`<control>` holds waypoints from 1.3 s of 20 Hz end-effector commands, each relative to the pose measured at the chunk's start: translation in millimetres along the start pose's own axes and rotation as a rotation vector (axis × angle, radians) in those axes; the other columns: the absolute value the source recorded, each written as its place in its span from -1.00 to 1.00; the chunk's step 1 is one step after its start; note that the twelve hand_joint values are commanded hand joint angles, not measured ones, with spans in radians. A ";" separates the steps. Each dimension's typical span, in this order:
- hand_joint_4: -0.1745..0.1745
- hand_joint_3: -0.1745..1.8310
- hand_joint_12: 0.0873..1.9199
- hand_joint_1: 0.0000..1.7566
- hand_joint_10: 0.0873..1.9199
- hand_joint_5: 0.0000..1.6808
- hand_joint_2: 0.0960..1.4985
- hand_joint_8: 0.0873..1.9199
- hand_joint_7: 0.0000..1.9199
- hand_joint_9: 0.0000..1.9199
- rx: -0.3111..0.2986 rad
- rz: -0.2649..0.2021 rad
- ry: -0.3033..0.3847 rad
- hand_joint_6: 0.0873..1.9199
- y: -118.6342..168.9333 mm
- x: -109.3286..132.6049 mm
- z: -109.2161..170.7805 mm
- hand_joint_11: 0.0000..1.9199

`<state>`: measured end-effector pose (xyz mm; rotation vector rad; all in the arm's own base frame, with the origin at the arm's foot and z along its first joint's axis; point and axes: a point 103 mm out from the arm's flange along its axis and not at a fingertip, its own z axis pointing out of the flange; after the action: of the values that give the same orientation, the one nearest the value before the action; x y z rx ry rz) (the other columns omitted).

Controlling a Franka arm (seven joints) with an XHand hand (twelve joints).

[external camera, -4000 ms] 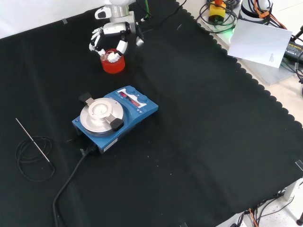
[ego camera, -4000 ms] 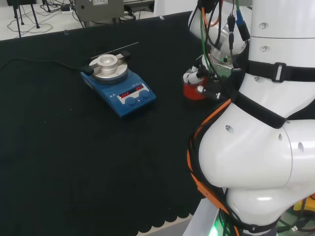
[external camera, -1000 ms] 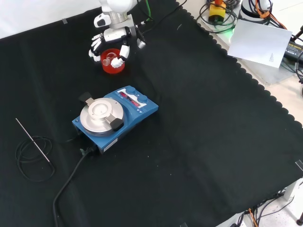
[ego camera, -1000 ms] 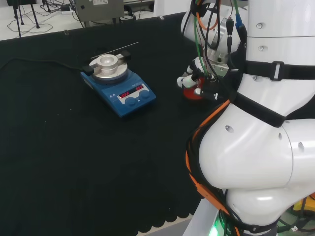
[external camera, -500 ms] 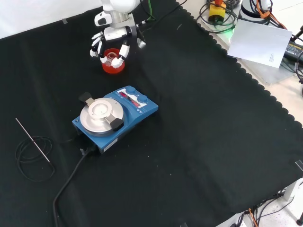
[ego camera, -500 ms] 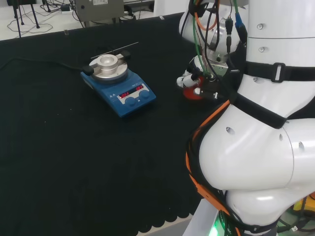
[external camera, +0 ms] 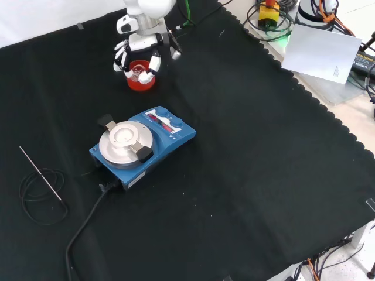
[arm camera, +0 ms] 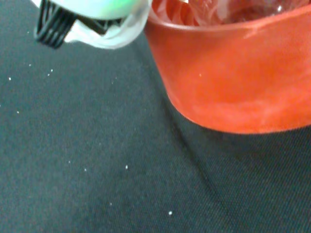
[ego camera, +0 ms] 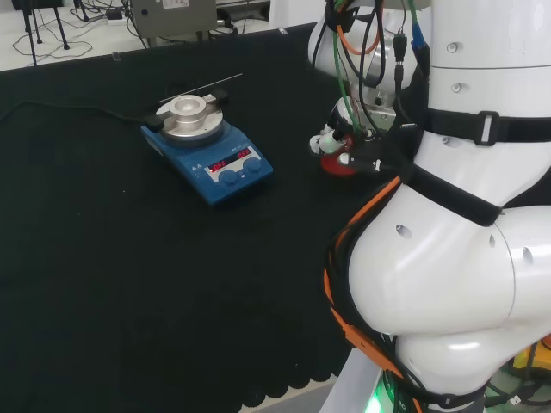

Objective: Pick up the round-bottom flask.

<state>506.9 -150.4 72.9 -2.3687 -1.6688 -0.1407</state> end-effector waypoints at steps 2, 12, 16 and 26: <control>-0.18 0.05 0.34 0.34 -0.49 0.49 -0.35 -0.44 -0.41 -0.19 -0.047 0.004 0.021 -0.20 -3.4 -3.3 -23.7 -0.66; -0.03 0.10 0.34 0.32 -0.49 0.44 -0.36 -0.43 -0.40 -0.18 -0.097 0.015 0.051 -0.08 -18.8 -4.2 -52.4 -0.65; 0.02 0.11 0.34 0.32 -0.49 0.42 -0.35 -0.43 -0.40 -0.18 -0.105 0.014 0.063 -0.06 -24.4 -1.3 -59.3 -0.65; 0.04 0.12 0.34 0.31 -0.49 0.41 -0.35 -0.43 -0.40 -0.18 -0.137 0.011 0.180 -0.04 -35.7 31.2 -84.9 -0.64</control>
<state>489.1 -147.1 152.5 -2.4120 -1.6240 -0.3955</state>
